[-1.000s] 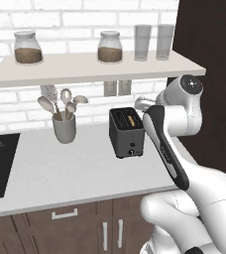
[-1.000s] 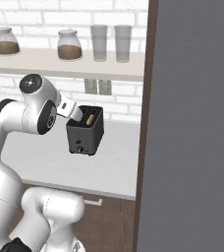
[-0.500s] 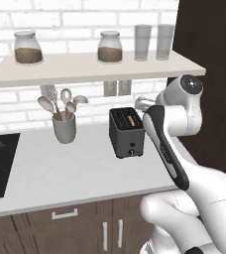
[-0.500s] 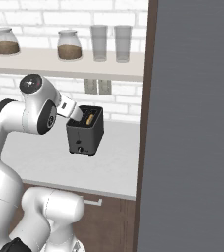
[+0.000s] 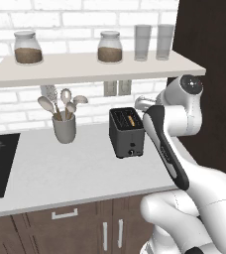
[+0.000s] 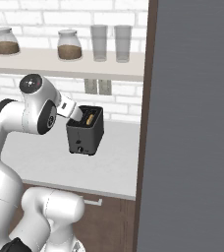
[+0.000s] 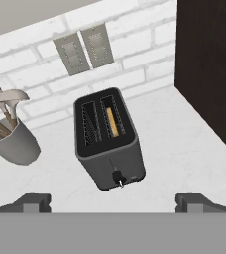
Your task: Start the toaster. Once the lever pops up, take the bread to the plate on the dining counter.
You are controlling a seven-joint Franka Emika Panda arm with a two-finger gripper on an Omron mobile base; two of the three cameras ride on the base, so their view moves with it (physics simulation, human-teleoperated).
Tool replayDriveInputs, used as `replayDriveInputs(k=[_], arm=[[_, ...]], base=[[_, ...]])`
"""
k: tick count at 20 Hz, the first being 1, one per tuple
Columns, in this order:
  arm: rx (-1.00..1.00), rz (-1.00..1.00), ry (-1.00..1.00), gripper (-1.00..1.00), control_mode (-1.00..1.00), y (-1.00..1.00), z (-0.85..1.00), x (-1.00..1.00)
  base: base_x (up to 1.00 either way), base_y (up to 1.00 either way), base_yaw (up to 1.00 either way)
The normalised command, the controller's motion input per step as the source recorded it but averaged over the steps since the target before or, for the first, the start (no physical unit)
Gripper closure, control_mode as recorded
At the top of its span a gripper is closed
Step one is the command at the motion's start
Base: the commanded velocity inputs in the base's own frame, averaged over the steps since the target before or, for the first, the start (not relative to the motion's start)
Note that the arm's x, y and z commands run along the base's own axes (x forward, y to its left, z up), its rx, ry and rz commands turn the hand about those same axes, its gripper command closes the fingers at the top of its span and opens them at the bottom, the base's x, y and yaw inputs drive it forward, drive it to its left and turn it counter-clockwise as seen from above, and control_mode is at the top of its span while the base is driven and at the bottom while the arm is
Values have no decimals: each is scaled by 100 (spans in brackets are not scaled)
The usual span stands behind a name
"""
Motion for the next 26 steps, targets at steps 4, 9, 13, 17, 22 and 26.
replayDriveInputs(k=[4, 9, 13, 17, 22, 26], arm=[[0, 0, 0, -100, -100, 0, 0, 0], [0, 0, 0, -100, -100, 0, 0, 0], [0, 0, 0, -100, -100, 0, 0, 0], [0, 0, 0, -100, -100, 0, 0, 0], [0, 0, 0, -100, -100, 0, 0, 0], [0, 0, 0, -100, -100, 0, 0, 0]], base=[[0, 0, 0], [0, 0, 0], [0, 0, 0], [0, 0, 0], [0, 0, 0], [0, 0, 0]])
